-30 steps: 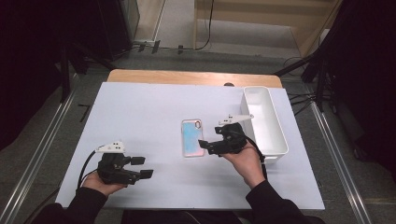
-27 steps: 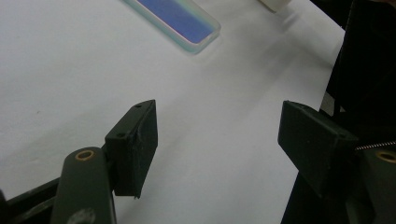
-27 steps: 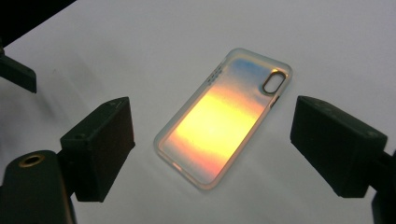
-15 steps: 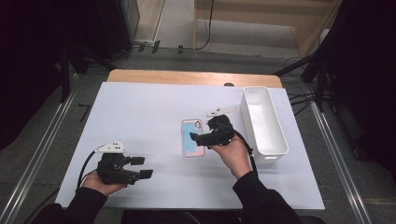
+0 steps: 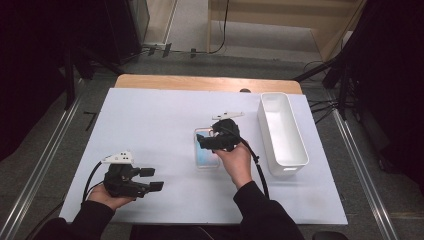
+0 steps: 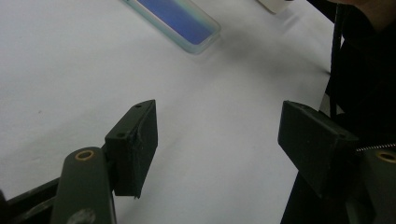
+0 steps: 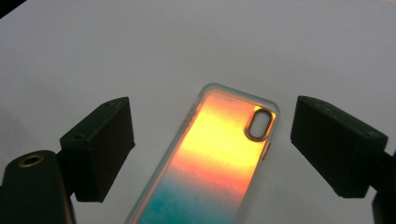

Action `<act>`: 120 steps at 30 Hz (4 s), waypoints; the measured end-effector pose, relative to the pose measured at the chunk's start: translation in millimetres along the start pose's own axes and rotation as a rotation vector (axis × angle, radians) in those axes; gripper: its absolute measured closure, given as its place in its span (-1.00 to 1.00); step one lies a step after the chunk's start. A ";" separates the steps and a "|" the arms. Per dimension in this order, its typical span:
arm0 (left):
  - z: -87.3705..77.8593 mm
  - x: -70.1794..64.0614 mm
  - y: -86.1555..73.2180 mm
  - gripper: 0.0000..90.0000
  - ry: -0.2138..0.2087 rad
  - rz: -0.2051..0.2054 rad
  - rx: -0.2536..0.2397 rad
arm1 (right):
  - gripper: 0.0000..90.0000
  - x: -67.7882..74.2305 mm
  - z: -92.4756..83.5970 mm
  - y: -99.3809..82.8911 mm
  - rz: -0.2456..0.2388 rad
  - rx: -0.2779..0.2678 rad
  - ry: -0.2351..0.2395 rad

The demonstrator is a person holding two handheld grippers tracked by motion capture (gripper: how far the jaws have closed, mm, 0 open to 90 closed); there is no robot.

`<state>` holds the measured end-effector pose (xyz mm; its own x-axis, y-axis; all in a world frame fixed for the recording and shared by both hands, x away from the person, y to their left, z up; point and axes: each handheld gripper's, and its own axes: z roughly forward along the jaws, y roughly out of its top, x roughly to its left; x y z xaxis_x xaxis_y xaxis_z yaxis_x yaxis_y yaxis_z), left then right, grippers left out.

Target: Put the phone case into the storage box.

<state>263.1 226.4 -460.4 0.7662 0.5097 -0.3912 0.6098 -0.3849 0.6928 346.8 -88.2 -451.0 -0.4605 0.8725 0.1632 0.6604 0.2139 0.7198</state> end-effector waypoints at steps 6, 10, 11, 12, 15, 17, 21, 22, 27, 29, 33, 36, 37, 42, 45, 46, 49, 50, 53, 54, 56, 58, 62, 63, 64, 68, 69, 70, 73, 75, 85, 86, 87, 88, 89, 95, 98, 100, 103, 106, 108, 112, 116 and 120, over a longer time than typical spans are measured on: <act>0.7 0.2 -0.1 -0.37 -0.002 -0.002 -0.004 | -0.79 5.1 4.3 -0.6 0.027 -0.011 -0.051; 0.6 -0.1 0.2 -0.37 0.000 -0.001 -0.003 | -1.00 11.8 8.7 -1.3 0.123 -0.037 -0.154; 0.5 -0.1 0.2 -0.37 0.000 -0.001 -0.004 | -1.00 12.3 9.5 -1.2 0.148 -0.040 -0.167; 0.5 -0.1 0.2 -0.37 0.000 -0.001 -0.004 | -1.00 12.3 9.5 -1.2 0.148 -0.040 -0.167; 0.1 0.2 0.2 -0.37 -0.002 -0.001 -0.004 | -1.00 15.6 14.5 -1.6 0.125 -0.030 -0.173; 0.3 0.2 0.3 -0.37 -0.001 -0.002 -0.006 | -1.00 17.2 16.3 -2.3 0.120 -0.025 -0.177; 0.3 0.0 0.3 -0.37 -0.001 -0.001 -0.005 | -1.00 18.7 18.4 -3.1 0.123 -0.033 -0.178; 0.3 0.0 0.3 -0.37 -0.001 -0.001 -0.005 | -1.00 19.3 18.7 -3.0 0.131 -0.038 -0.178; -1.1 0.7 0.6 -0.37 0.007 0.002 -0.010 | -1.00 21.8 21.5 -4.7 0.135 -0.044 -0.177; -1.2 0.8 0.6 -0.37 0.008 0.002 -0.009 | -1.00 22.1 22.3 -5.6 0.135 -0.043 -0.176; -0.9 0.5 0.6 -0.37 0.006 0.003 -0.009 | -1.00 22.8 25.2 -8.4 0.141 -0.039 -0.176; -1.0 0.5 0.6 -0.37 0.006 -0.001 -0.009 | -1.00 23.0 27.5 -10.9 0.147 -0.042 -0.169; -1.1 0.6 0.6 -0.37 0.007 0.001 -0.008 | -1.00 23.0 28.0 -11.7 0.144 -0.038 -0.170; -0.9 0.6 0.6 -0.37 0.007 0.001 -0.008 | -1.00 23.5 31.1 -15.1 0.139 -0.029 -0.169; -1.1 0.6 0.6 -0.37 0.006 0.001 -0.007 | -1.00 24.3 33.4 -18.9 0.143 -0.029 -0.159; -1.1 0.6 0.6 -0.37 0.006 0.001 -0.007 | -1.00 24.3 33.4 -18.9 0.143 -0.029 -0.159; -0.9 0.6 0.5 -0.37 0.008 0.001 -0.009 | -1.00 23.9 36.8 -23.8 0.145 -0.027 -0.154; -0.9 0.6 0.5 -0.37 0.008 0.001 -0.009 | -1.00 23.6 37.6 -25.2 0.139 -0.022 -0.150; -0.9 0.5 0.6 -0.37 0.007 0.000 -0.008 | -1.00 23.7 40.8 -29.1 0.138 -0.014 -0.153; -1.0 0.6 0.6 -0.37 0.007 0.001 -0.007 | -1.00 25.0 41.8 -30.0 0.147 -0.007 -0.156; -1.0 0.6 0.5 -0.37 0.007 0.001 -0.008 | -1.00 25.2 43.6 -31.9 0.136 -0.001 -0.161; -1.1 0.6 0.5 -0.37 0.007 0.001 -0.007 | -1.00 25.2 44.7 -33.9 0.144 -0.002 -0.158; -1.1 0.7 0.6 -0.37 0.009 0.000 -0.009 | -1.00 23.9 46.2 -37.6 0.150 0.004 -0.158; -1.0 0.7 0.5 -0.37 0.009 0.002 -0.008 | -1.00 23.5 47.3 -40.3 0.143 0.007 -0.155; -1.0 0.7 0.5 -0.37 0.009 0.002 -0.008 | -1.00 23.5 47.3 -40.3 0.143 0.007 -0.155; -0.9 0.7 0.6 -0.37 0.010 0.002 -0.009 | -1.00 26.1 50.1 -44.7 0.142 0.019 -0.154; -1.0 0.7 0.6 -0.37 0.011 0.002 -0.009 | -1.00 26.9 52.5 -46.5 0.131 0.033 -0.164; -1.0 0.7 0.6 -0.37 0.011 0.002 -0.009 | -1.00 26.9 52.5 -46.5 0.131 0.033 -0.164; -1.0 0.7 0.6 -0.37 0.010 -0.001 -0.010 | -1.00 28.3 53.9 -48.5 0.110 0.035 -0.175; -0.8 0.6 0.6 -0.37 0.012 -0.002 -0.010 | -1.00 27.8 54.1 -48.7 0.101 0.035 -0.177; -0.5 0.6 0.6 -0.37 0.012 -0.006 -0.010 | -0.81 34.0 55.0 -49.9 0.079 0.037 -0.262; -0.5 0.6 0.6 -0.37 0.012 -0.006 -0.010 | -0.81 34.0 55.0 -49.9 0.079 0.037 -0.262; -0.4 0.5 0.6 -0.37 0.011 -0.006 -0.010 | -0.81 33.7 55.0 -50.0 0.079 0.036 -0.260; 0.2 0.4 0.5 -0.37 0.009 -0.006 -0.011 | -0.81 33.8 55.0 -50.0 0.080 0.037 -0.262; 0.2 0.4 0.5 -0.37 0.009 -0.006 -0.011 | -0.81 33.8 55.0 -50.0 0.080 0.037 -0.262; 1.1 1.4 0.7 -0.37 0.012 -0.006 -0.006 | -0.78 34.3 54.8 -50.3 0.075 0.034 -0.263; 1.3 1.6 0.8 -0.37 0.011 -0.009 -0.003 | -0.77 34.4 54.7 -50.4 0.074 0.034 -0.263; 2.0 1.6 0.7 -0.37 0.010 -0.012 -0.004 | -0.75 35.2 54.5 -50.5 0.072 0.036 -0.264; 2.1 1.7 0.8 -0.37 0.010 -0.008 0.001 | -0.73 35.4 54.6 -50.7 0.066 0.029 -0.269; 2.6 2.0 0.6 -0.37 0.007 -0.013 -0.005 | -0.70 36.1 54.1 -51.0 0.062 0.027 -0.262; 2.2 2.1 0.8 -0.37 0.010 -0.013 0.001 | -0.70 35.7 54.0 -51.1 0.055 0.026 -0.263; 2.5 2.5 0.9 -0.37 0.008 -0.013 0.000 | -0.69 35.5 53.9 -50.7 0.064 0.025 -0.262; 2.3 2.8 0.9 -0.37 0.008 -0.014 0.001 | -0.69 35.1 53.3 -50.5 0.060 0.028 -0.256; 2.2 3.2 0.7 -0.37 0.007 -0.018 -0.005 | -0.68 35.0 53.6 -49.4 0.072 0.029 -0.245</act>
<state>266.4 226.1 -462.5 0.7540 0.5215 -0.3994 0.6222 -0.3721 0.6888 329.8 -44.7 -517.0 -0.2567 0.9655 0.0426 0.7047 0.1568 0.6920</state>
